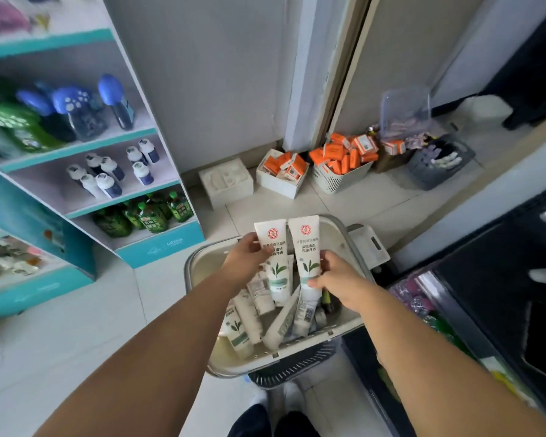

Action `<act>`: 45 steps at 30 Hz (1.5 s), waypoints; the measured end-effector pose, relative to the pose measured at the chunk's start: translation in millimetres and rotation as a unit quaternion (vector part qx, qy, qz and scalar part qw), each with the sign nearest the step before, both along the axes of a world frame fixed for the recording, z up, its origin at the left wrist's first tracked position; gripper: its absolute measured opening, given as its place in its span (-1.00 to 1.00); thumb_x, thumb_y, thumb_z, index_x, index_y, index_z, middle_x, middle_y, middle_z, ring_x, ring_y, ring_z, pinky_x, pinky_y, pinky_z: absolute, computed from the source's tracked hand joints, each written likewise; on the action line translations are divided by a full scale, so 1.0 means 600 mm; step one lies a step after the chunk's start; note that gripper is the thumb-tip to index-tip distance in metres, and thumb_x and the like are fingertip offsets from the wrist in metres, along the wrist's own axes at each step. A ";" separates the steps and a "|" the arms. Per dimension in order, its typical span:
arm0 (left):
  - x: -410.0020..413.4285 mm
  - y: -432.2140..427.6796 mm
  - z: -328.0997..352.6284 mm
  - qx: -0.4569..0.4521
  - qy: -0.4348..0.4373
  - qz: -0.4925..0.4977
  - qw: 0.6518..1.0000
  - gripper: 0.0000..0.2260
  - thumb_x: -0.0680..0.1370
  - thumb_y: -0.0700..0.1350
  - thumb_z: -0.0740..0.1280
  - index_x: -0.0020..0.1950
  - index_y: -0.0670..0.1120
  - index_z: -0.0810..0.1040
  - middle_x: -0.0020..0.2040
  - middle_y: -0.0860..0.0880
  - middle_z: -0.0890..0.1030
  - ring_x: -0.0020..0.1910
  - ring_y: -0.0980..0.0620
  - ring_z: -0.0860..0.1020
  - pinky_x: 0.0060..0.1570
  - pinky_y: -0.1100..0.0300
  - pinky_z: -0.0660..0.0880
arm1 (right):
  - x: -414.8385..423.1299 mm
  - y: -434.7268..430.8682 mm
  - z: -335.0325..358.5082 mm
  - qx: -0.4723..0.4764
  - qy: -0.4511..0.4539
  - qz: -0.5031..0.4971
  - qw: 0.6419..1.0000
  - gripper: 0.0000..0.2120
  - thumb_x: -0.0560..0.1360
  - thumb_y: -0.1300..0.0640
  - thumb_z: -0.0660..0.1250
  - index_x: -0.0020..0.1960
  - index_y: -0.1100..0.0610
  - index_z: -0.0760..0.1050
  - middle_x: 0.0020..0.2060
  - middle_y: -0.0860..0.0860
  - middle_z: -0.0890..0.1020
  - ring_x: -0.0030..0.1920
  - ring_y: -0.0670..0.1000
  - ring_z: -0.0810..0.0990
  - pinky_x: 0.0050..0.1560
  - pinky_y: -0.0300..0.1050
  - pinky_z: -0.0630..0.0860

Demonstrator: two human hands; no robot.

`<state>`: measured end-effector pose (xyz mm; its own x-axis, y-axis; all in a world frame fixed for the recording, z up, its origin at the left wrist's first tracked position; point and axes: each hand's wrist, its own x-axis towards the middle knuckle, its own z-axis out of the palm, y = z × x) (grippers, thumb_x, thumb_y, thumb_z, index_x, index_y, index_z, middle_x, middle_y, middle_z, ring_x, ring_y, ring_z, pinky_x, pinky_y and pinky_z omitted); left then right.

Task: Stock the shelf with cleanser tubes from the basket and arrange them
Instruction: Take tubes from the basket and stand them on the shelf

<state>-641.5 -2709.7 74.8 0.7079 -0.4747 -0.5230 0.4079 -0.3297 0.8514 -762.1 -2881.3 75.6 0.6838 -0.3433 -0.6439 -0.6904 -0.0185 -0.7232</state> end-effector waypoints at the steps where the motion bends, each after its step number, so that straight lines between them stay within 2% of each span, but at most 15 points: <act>1: 0.001 -0.012 0.018 -0.016 -0.005 -0.016 1.000 -0.71 0.55 -0.19 0.38 0.25 -0.09 0.48 0.10 -0.08 0.66 0.07 -0.11 0.63 0.14 -0.07 0.56 | -0.003 -0.006 0.017 0.008 -0.023 -0.022 0.999 -0.48 0.37 0.44 0.43 0.20 0.02 0.42 0.13 0.00 0.62 0.15 0.01 0.59 0.23 0.08 0.52; 3: 0.000 -0.040 0.057 -0.051 -0.011 -0.043 0.998 -0.71 0.55 -0.21 0.37 0.26 -0.11 0.48 0.10 -0.10 0.66 0.06 -0.11 0.65 0.12 -0.09 0.57 | -0.011 -0.018 0.056 0.019 -0.067 -0.051 0.996 -0.45 0.35 0.46 0.44 0.12 -0.06 0.42 0.10 0.00 0.64 0.12 -0.02 0.61 0.21 0.05 0.54; 7: -0.016 -0.104 0.142 -0.114 -0.024 -0.104 0.988 -0.78 0.58 -0.24 0.32 0.22 -0.10 0.49 0.07 -0.08 0.66 -0.06 0.00 0.65 -0.16 0.15 0.63 | -0.040 -0.049 0.131 -0.001 -0.120 -0.086 0.989 -0.40 0.32 0.48 0.44 0.23 0.03 0.39 0.10 -0.02 0.63 0.14 -0.02 0.59 0.22 0.11 0.53; 10: -0.038 -0.150 0.200 -0.142 -0.044 -0.156 0.977 -0.79 0.58 -0.23 0.31 0.19 -0.03 0.51 0.04 -0.02 0.67 -0.07 0.04 0.64 -0.11 0.13 0.61 | -0.074 -0.077 0.190 -0.025 -0.143 -0.112 0.983 -0.35 0.31 0.52 0.43 0.20 -0.04 0.38 0.14 0.00 0.61 0.14 0.01 0.59 0.14 0.12 0.58; 14: -0.086 -0.210 0.261 -0.182 -0.066 -0.211 0.958 -0.78 0.59 -0.25 0.30 0.21 -0.06 0.51 0.08 -0.02 0.66 -0.07 0.07 0.64 -0.18 0.16 0.61 | -0.148 -0.119 0.254 -0.041 -0.168 -0.149 0.974 -0.32 0.31 0.52 0.42 0.20 -0.10 0.38 0.16 0.00 0.59 0.20 0.08 0.56 0.12 0.16 0.58; 16: -0.122 -0.240 0.287 -0.199 -0.076 -0.247 0.945 -0.78 0.59 -0.26 0.29 0.21 -0.06 0.51 0.07 -0.01 0.65 -0.07 0.07 0.63 -0.14 0.14 0.61 | -0.195 -0.134 0.281 -0.057 -0.181 -0.169 0.967 -0.29 0.28 0.51 0.43 0.24 -0.09 0.38 0.16 0.02 0.60 0.21 0.10 0.56 0.14 0.21 0.56; 19: -0.178 -0.282 0.323 -0.218 -0.086 -0.293 0.927 -0.75 0.59 -0.26 0.29 0.26 -0.10 0.49 0.11 -0.03 0.64 -0.05 0.06 0.64 -0.21 0.19 0.60 | -0.270 -0.152 0.318 -0.074 -0.201 -0.200 0.956 -0.23 0.29 0.52 0.42 0.36 -0.01 0.34 0.17 0.04 0.61 0.19 0.08 0.58 0.12 0.22 0.57; 23: -0.257 -0.329 0.368 -0.241 -0.102 -0.345 0.901 -0.75 0.58 -0.24 0.31 0.25 -0.07 0.51 0.13 -0.03 0.65 0.07 -0.01 0.64 -0.03 0.05 0.61 | -0.369 -0.173 0.362 -0.082 -0.235 -0.226 0.942 -0.26 0.32 0.54 0.40 0.32 -0.04 0.36 0.19 0.02 0.61 0.18 0.06 0.60 0.08 0.13 0.60; 26: -0.319 -0.358 0.399 -0.271 -0.105 -0.370 0.883 -0.79 0.58 -0.27 0.30 0.19 -0.08 0.51 0.09 -0.03 0.66 0.01 0.02 0.66 -0.09 0.07 0.63 | -0.440 -0.185 0.396 -0.104 -0.246 -0.242 0.933 -0.32 0.34 0.54 0.38 0.27 -0.06 0.38 0.16 -0.02 0.63 0.15 0.02 0.62 0.01 0.01 0.62; 30: -0.413 -0.387 0.436 -0.296 -0.117 -0.384 0.867 -0.77 0.58 -0.29 0.30 0.23 -0.16 0.49 0.11 -0.08 0.65 -0.05 0.04 0.68 -0.15 0.08 0.65 | -0.537 -0.204 0.431 -0.134 -0.244 -0.255 0.926 -0.32 0.31 0.51 0.41 0.29 -0.02 0.40 0.14 0.01 0.65 0.15 0.06 0.63 0.13 0.16 0.59; 34: -0.515 -0.419 0.464 -0.316 -0.131 -0.380 0.859 -0.73 0.57 -0.32 0.30 0.28 -0.24 0.47 0.14 -0.20 0.62 -0.02 -0.06 0.65 -0.16 0.08 0.65 | -0.635 -0.222 0.469 -0.174 -0.241 -0.277 0.914 -0.36 0.34 0.51 0.40 0.28 0.02 0.40 0.11 0.02 0.66 0.13 0.07 0.64 0.12 0.16 0.59; 40: -0.663 -0.470 0.498 -0.357 -0.187 -0.371 0.837 -0.78 0.59 -0.26 0.30 0.20 -0.04 0.50 0.12 -0.07 0.63 0.08 -0.06 0.62 -0.01 0.03 0.62 | -0.777 -0.263 0.514 -0.208 -0.259 -0.300 0.894 -0.36 0.35 0.49 0.41 0.32 0.05 0.38 0.14 0.01 0.65 0.16 0.05 0.62 0.15 0.15 0.57; 45: -0.756 -0.514 0.485 -0.355 -0.229 -0.378 0.824 -0.75 0.57 -0.20 0.31 0.09 0.16 0.52 0.13 0.01 0.64 0.15 -0.05 0.59 0.14 -0.13 0.55 | -0.860 -0.277 0.503 -0.283 -0.245 -0.349 0.859 -0.40 0.36 0.44 0.44 0.24 -0.06 0.40 0.09 -0.11 0.65 0.11 -0.09 0.60 0.10 -0.05 0.55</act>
<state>-1095.2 -3017.9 365.9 0.1148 -0.9417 0.3164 -0.1033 0.3055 0.9466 -1277.9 -3047.6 377.4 0.3261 -0.9429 0.0677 -0.2908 -0.1682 -0.9419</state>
